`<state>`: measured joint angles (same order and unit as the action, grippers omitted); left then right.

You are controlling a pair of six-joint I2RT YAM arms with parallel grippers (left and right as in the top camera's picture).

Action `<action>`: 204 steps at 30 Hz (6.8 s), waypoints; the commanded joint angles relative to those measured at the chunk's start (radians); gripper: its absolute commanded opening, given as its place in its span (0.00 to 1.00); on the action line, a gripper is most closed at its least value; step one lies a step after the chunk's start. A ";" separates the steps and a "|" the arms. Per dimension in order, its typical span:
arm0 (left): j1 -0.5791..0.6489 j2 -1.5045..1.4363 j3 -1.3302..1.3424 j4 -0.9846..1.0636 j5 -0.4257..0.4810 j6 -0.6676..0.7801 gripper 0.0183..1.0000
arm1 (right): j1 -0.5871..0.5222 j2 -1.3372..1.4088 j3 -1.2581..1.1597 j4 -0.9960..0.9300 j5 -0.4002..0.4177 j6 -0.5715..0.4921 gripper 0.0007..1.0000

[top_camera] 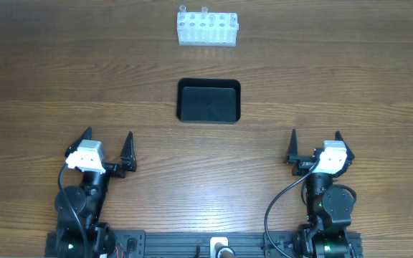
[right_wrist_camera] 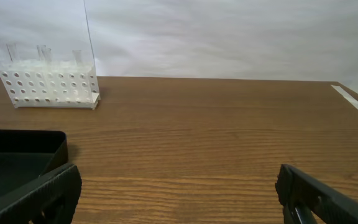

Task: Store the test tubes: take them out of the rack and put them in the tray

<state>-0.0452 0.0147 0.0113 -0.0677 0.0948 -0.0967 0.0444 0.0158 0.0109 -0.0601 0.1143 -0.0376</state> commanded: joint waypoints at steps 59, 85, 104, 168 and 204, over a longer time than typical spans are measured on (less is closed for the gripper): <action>-0.262 2.255 1.733 0.115 -0.157 0.045 1.00 | -0.008 -0.009 -0.006 -0.004 -0.009 -0.005 0.99; -0.280 2.320 1.763 0.146 -0.209 0.045 0.53 | -0.008 -0.009 -0.006 -0.004 -0.009 -0.005 0.99; -0.294 2.321 1.763 0.154 -0.208 0.044 0.17 | -0.008 -0.009 -0.006 -0.004 -0.009 -0.005 0.99; -0.504 2.053 1.651 -0.770 -0.386 -0.326 0.02 | -0.008 -0.009 -0.006 -0.004 -0.009 -0.005 0.99; -0.489 2.113 1.678 -0.622 -0.436 -0.258 0.40 | -0.008 -0.009 -0.006 -0.004 -0.009 -0.005 0.99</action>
<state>-0.5491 2.1208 1.6657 -0.7204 -0.3138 -0.4007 0.0418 0.0139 0.0109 -0.0608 0.1070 -0.0380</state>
